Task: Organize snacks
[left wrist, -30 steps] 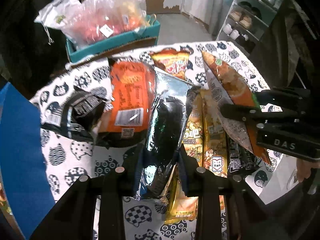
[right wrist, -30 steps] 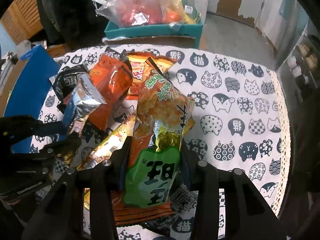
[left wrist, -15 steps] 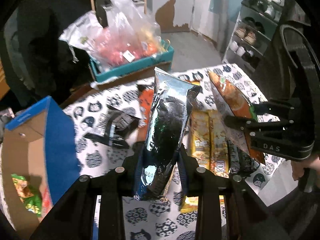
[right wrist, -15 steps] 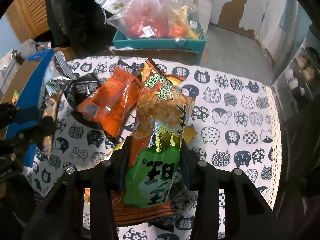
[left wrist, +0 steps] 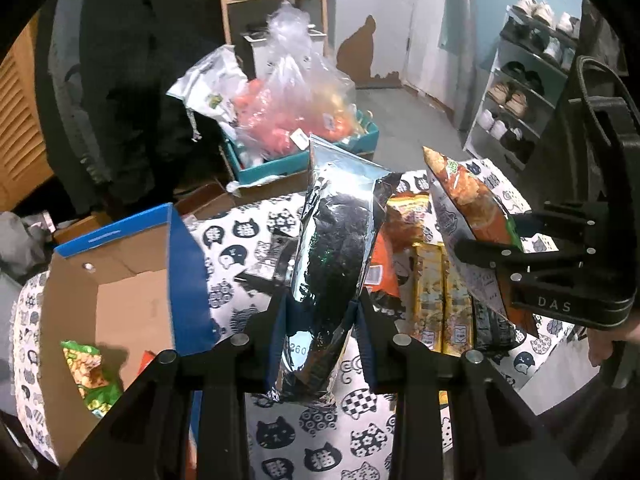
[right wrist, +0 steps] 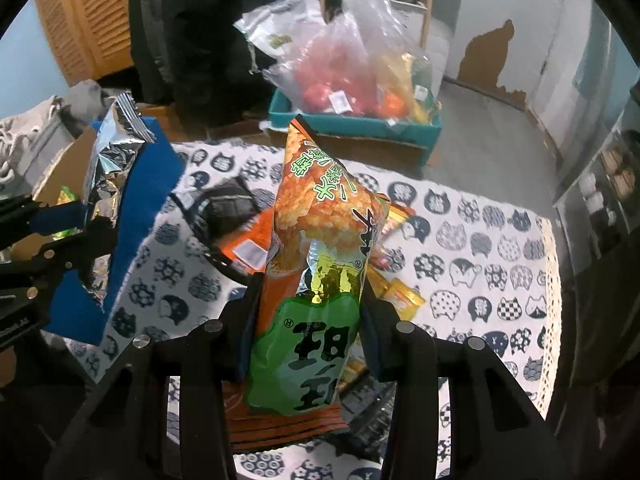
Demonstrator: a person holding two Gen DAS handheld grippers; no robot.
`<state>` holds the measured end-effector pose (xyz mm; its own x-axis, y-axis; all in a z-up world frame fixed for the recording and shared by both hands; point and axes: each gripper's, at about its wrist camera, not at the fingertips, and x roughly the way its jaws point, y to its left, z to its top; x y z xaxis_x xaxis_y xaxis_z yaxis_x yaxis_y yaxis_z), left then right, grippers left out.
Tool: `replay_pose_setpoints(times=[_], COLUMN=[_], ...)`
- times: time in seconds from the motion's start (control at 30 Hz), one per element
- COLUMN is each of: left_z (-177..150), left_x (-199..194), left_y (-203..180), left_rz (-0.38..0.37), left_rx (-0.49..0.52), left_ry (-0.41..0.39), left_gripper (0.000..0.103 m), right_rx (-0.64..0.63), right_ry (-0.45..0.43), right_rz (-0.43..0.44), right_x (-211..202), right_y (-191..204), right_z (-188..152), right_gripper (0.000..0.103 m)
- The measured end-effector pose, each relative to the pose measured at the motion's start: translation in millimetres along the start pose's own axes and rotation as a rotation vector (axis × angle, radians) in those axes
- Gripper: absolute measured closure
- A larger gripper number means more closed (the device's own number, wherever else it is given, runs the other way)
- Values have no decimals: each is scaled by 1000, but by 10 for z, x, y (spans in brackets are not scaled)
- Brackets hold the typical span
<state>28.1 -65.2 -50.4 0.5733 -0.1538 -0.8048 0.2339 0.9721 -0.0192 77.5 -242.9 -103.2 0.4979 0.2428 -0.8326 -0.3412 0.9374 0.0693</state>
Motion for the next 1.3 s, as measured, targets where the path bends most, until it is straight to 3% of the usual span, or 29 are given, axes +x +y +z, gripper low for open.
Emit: replay_pose_setpoints(times=[0.6,1.3], left_z=[-154,-542], left_x=[-332,-417], left_y=[781,1739], left_rz=[74,142], left_rx=[-138,-317], left_ry=[-39,-3], left_gripper=[71,71], right_rx=[-88,-178], right_ry=[-26,-18], right_rz=[63,149], right_x=[-65,79], right_y=[705,1564], right_z=[400,765], right_gripper=[62,62])
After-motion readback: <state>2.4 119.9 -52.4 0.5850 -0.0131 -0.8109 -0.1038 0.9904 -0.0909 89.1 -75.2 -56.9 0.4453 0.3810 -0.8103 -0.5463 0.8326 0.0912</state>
